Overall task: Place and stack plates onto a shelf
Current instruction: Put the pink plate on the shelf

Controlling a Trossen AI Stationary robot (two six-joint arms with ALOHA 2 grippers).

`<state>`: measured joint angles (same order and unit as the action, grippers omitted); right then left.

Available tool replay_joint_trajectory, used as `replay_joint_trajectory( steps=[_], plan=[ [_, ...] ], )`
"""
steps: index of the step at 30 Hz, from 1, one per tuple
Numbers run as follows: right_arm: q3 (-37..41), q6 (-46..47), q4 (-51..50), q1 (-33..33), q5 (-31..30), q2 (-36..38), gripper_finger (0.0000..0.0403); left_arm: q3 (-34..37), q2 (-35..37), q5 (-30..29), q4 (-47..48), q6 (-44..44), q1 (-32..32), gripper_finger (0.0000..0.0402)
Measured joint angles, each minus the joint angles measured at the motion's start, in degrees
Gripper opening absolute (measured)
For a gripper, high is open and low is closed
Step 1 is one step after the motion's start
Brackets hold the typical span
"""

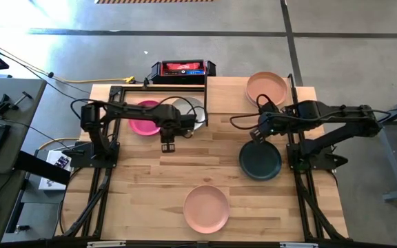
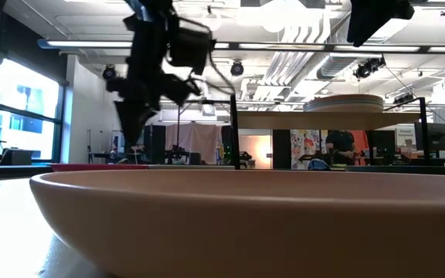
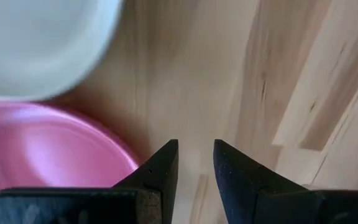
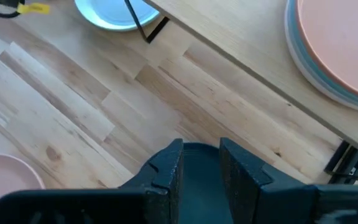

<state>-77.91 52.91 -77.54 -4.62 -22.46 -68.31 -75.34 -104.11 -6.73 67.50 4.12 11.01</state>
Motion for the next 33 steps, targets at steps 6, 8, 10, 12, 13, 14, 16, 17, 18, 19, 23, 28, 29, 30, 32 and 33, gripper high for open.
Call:
replay_joint_trajectory(
  steps=[6, 8, 10, 12, 13, 14, 16, 17, 18, 19, 23, 28, 29, 30, 32, 33],
  plan=[
    [0.00, -0.12, -0.02, 0.00, 0.00, 0.02, 0.0083, 10.44, 5.75, 0.05, -2.50, -5.49, 2.36, 0.0090],
    [0.00, -0.46, 0.00, 0.00, 0.02, 0.00, 0.0083, 13.10, 7.30, -0.19, -3.18, -8.28, 3.41, 0.0090],
    [0.00, -0.48, -0.01, 0.00, 0.01, 0.02, 0.0083, 15.03, 8.91, -0.73, -3.77, -9.95, 4.24, 0.0090],
    [0.00, -0.48, 0.00, 0.00, 0.02, 0.00, 0.0083, 16.65, 9.90, -1.19, -4.81, -10.83, 5.04, 0.0090],
    [0.00, -0.48, -0.01, 0.02, -0.03, 0.02, 0.0083, 17.23, 10.40, -1.39, -5.09, -11.02, 5.37, 0.0090],
    [0.00, -0.48, -0.02, 0.02, -0.20, 0.02, 0.0083, 17.65, 10.68, -1.73, -5.36, -11.49, 5.61, 0.0090],
    [0.00, -0.48, 0.00, 0.02, -1.25, 0.00, 0.0083, 18.74, 10.73, -1.77, -5.83, -12.45, 6.21, 0.0090],
    [0.00, -0.48, -0.02, 0.02, -1.35, 0.02, 0.0083, 19.05, 10.74, -1.78, -5.95, -12.48, 6.42, 0.0090],
    [0.00, -0.48, 0.00, 0.04, -1.36, 0.02, 0.0083, 19.28, 10.87, -1.79, -6.38, -12.50, 6.59, 0.0090],
    [0.00, -0.48, 0.00, 0.04, -1.36, 0.00, 0.0083, 19.48, 10.80, -1.81, -7.36, -12.50, 6.66, 0.0090],
    [0.00, -0.48, 0.01, 0.04, -1.31, 0.00, 0.0083, 20.79, 10.68, -1.96, -12.01, -12.51, 6.83, 0.0090],
    [0.00, -0.37, 0.02, 0.04, -1.31, 0.00, 0.0083, 21.38, 10.66, -8.72, -13.72, -15.58, 6.83, 0.0090],
    [0.00, -0.41, 0.02, 0.04, -1.29, 0.00, 0.0083, 21.38, 10.66, -9.76, -13.72, -15.87, 6.86, 0.0090],
    [0.00, -0.44, 0.02, 0.04, -1.29, 0.00, 0.0083, 21.38, 10.66, -9.88, -13.71, -15.89, 6.89, 0.0090],
    [0.00, -0.44, 0.02, 0.11, -1.29, 0.00, 0.0083, 21.38, 10.66, -9.68, -13.66, -15.89, 6.90, 0.0090],
    [0.00, -0.44, 0.02, 0.13, -1.29, 0.00, 0.0083, 21.38, 10.66, -9.06, -13.70, -15.89, 6.88, 0.0090]
  ],
)
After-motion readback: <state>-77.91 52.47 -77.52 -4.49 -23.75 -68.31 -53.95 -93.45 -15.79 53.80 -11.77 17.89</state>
